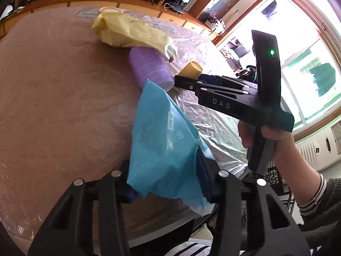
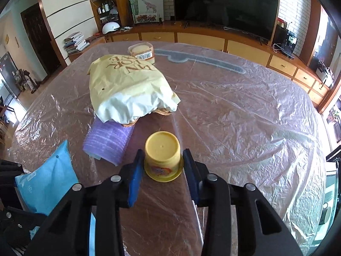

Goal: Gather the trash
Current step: 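Carry the blue bag and yellow cup with both tools over the black bin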

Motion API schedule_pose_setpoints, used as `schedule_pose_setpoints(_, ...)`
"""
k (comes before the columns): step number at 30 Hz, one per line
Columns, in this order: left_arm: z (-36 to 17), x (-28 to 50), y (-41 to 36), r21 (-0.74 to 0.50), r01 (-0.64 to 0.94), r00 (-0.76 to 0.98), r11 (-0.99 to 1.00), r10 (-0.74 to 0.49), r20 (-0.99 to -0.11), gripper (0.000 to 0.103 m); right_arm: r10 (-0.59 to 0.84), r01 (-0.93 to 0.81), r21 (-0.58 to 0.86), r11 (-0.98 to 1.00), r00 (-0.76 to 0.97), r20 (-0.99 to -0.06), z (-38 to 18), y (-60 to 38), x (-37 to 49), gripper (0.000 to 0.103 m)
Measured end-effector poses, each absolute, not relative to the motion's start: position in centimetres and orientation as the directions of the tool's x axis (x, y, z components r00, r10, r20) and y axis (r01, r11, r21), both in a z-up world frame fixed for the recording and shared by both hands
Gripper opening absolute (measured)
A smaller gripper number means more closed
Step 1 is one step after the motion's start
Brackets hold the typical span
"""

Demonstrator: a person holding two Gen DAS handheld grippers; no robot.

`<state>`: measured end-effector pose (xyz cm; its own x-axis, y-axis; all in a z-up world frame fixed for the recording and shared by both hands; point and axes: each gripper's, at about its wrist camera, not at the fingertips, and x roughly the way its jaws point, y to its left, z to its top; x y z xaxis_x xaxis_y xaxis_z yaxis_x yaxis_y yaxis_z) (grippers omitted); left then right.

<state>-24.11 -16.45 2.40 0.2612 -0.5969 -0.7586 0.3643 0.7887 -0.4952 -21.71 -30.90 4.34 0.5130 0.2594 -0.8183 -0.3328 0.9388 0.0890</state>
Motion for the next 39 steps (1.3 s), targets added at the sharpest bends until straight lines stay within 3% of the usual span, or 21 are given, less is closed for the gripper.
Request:
schedule_pose_setpoints(12, 6.2, -23.9, -13.1, -0.501, 0.379, 0.382, 0.778, -0.624, -0.681, 0.045, 0.354, -0.282, 0.229, 0.931, 0.557, -0.751, 8.2, -33.6, -25.6, 0.037)
schedule_pose_setpoints(28, 8.3, -29.4, -12.7, -0.313, 0.429, 0.459, 0.847, -0.503, -0.732, 0.045, 0.431, -0.342, 0.285, 0.896, 0.509, -0.745, 10.6, -31.3, -36.4, 0.037)
schedule_pose_setpoints(39, 6.9, -35.8, -13.1, -0.240, 0.485, 0.416, 0.841, -0.464, -0.782, 0.045, 0.434, -0.377, 0.283, 0.882, 0.415, -0.799, 8.4, -28.9, -42.4, 0.037)
